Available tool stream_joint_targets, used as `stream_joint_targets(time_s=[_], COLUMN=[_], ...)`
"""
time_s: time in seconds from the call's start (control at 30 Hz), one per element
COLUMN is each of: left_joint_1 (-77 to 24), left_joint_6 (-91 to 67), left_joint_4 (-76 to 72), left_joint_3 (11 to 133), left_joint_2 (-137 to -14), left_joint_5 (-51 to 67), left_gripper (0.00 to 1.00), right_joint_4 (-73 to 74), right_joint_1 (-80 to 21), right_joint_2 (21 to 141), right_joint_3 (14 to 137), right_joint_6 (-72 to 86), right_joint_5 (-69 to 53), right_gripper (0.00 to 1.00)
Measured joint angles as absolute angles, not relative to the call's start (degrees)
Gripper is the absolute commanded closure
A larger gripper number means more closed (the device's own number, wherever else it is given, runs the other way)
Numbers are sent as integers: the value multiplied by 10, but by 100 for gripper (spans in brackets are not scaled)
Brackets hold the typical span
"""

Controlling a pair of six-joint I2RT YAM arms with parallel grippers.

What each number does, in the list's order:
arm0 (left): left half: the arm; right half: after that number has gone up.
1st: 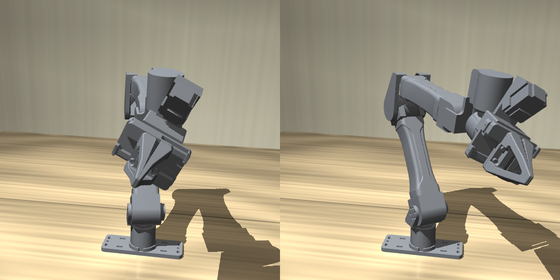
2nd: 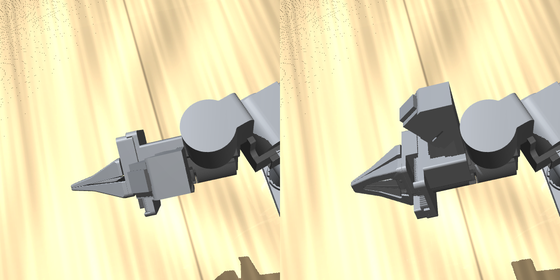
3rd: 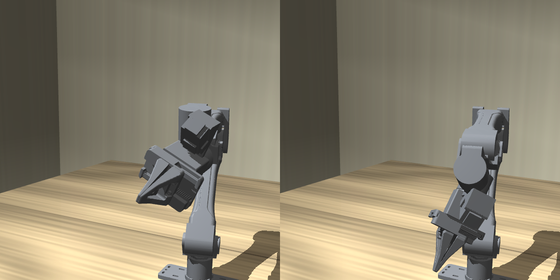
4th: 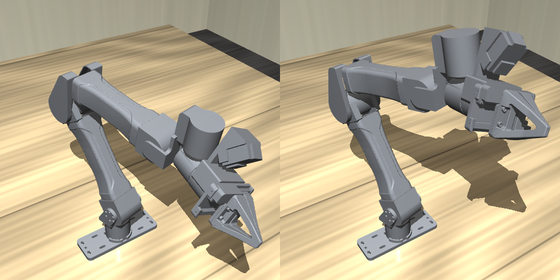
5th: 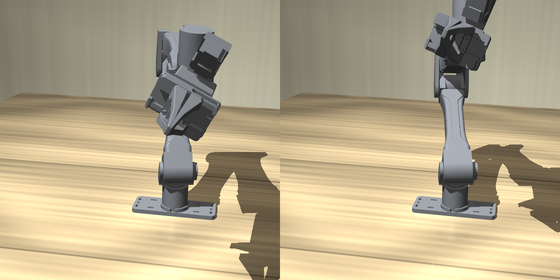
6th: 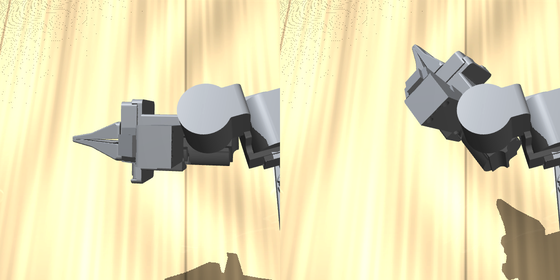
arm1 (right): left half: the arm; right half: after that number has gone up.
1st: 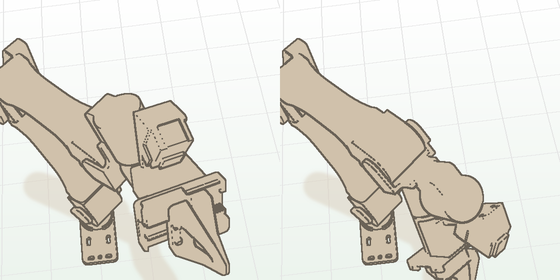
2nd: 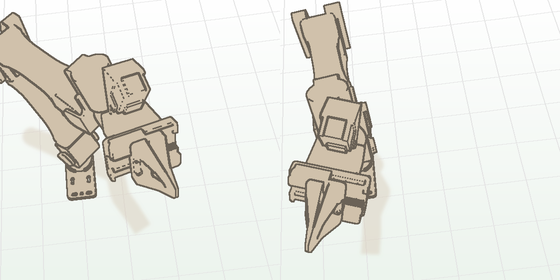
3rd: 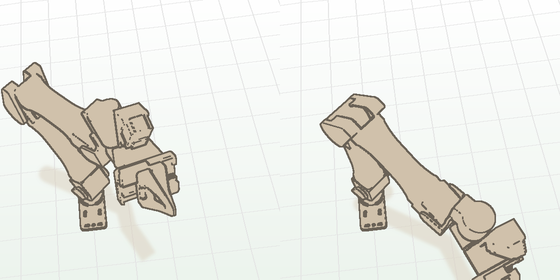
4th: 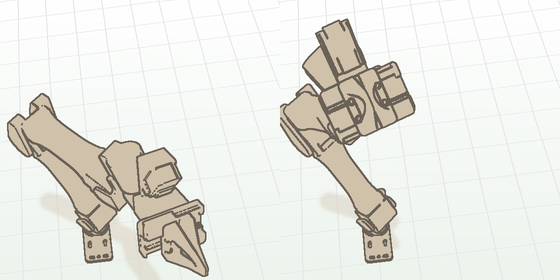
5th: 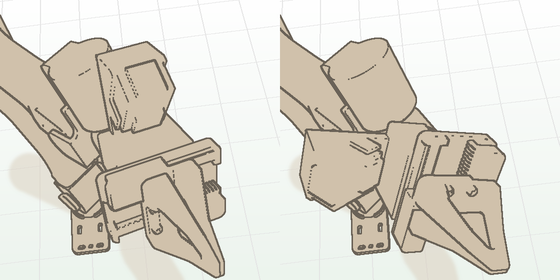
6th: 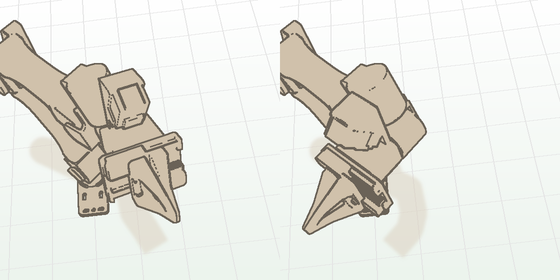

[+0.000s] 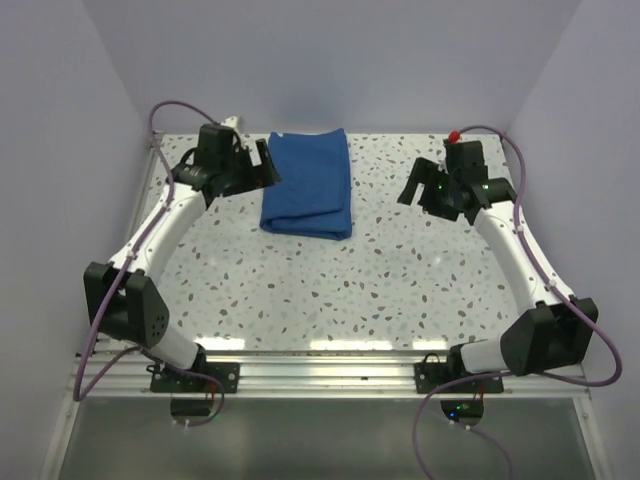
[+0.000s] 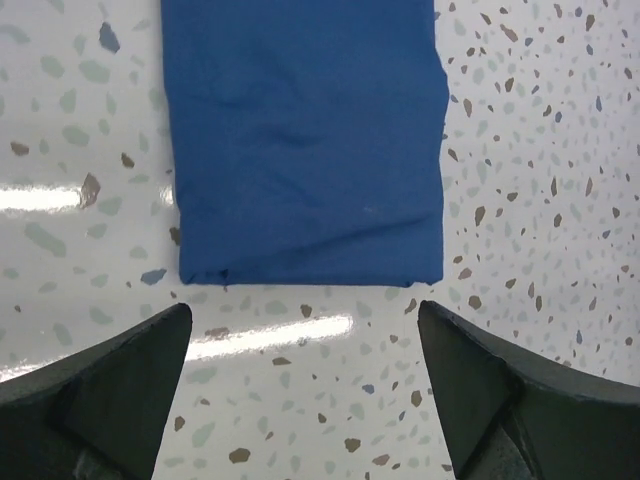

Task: Open and lay out the surgical kit
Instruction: Open the surgical kit at the center of the board.

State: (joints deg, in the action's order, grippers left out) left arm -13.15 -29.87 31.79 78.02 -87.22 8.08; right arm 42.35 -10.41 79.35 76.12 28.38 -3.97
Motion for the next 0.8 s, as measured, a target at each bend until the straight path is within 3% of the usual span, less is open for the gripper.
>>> stream_joint_targets(time_s=[0.47, 0.8], left_joint_1=[-327, -402], left_joint_6=[-246, -227], left_joint_4=[463, 498], left_joint_3=[1172, 1195], left_joint_2=[-1222, -1286], left_joint_5=[-119, -188], left_gripper=[5, 6], right_joint_4=[490, 518], right_joint_1=[-105, -105], right_joint_2=[816, 765], right_joint_3=[800, 776], right_joint_6=[278, 273], right_joint_5=[-33, -45], right_gripper=[11, 11])
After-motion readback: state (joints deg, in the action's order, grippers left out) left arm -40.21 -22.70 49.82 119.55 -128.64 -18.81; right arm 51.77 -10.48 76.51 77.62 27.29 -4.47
